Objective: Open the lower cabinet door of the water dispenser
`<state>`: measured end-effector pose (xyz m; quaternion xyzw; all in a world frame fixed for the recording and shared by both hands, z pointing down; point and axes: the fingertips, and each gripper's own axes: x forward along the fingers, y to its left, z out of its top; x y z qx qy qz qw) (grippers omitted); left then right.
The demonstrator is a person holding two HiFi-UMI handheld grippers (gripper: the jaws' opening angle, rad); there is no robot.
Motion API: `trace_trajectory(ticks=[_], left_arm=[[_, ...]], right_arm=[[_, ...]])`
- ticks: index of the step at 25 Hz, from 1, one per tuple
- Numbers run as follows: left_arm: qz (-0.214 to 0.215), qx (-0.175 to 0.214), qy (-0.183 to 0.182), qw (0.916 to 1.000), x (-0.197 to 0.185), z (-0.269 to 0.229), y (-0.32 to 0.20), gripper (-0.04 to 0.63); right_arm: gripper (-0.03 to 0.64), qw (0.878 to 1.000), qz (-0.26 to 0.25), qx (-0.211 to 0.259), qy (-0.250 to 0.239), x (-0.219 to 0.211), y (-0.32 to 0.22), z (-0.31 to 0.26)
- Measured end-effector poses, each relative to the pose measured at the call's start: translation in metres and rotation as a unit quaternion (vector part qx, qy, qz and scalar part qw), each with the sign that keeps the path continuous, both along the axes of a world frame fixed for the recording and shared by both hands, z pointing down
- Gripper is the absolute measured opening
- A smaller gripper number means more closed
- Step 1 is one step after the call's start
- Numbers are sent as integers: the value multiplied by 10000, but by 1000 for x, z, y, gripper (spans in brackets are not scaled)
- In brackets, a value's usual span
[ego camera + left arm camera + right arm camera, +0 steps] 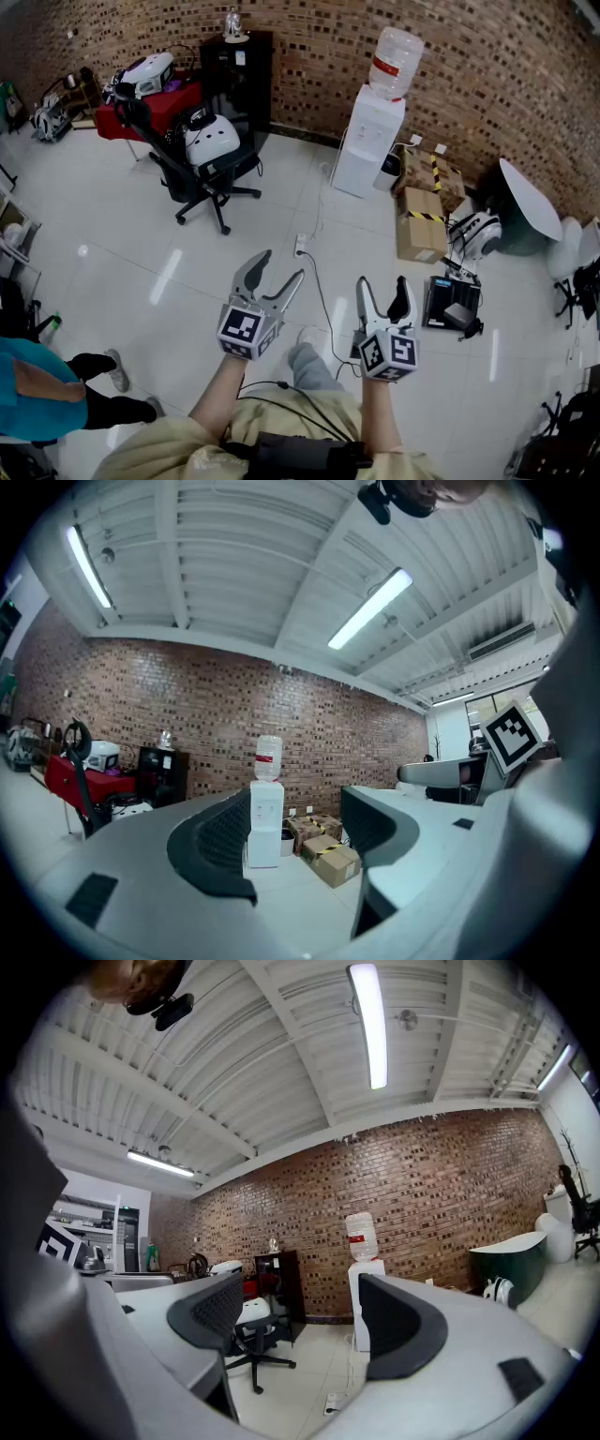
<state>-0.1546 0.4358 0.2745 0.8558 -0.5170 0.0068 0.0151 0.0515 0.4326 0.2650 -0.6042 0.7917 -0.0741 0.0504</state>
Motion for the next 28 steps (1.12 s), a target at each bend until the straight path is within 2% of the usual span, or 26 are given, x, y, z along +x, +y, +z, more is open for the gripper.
trace_trajectory(ticks=[6, 10, 13, 16, 21, 28], left_arm=[[209, 126, -127, 9996, 29, -16, -121, 291], [237, 229, -176, 9993, 52, -35, -192, 291], [193, 86, -84, 9997, 63, -26, -229, 291], [239, -212, -151, 9994, 76, -9, -256, 291], [379, -490, -90, 9980, 86, 9, -319, 291], [700, -490, 23, 9963, 100, 26, -472, 291]], right_arm=[[407, 9987, 185, 384, -294, 37, -126, -21], [407, 9986, 115, 496, -122, 51, -193, -32], [407, 9996, 62, 271, -36, 56, -229, -16], [407, 10000, 55, -11, -79, 66, -260, 3], [407, 9995, 195, -263, -27, 78, -315, 18], [407, 9982, 374, -431, 176, 85, -446, 36]])
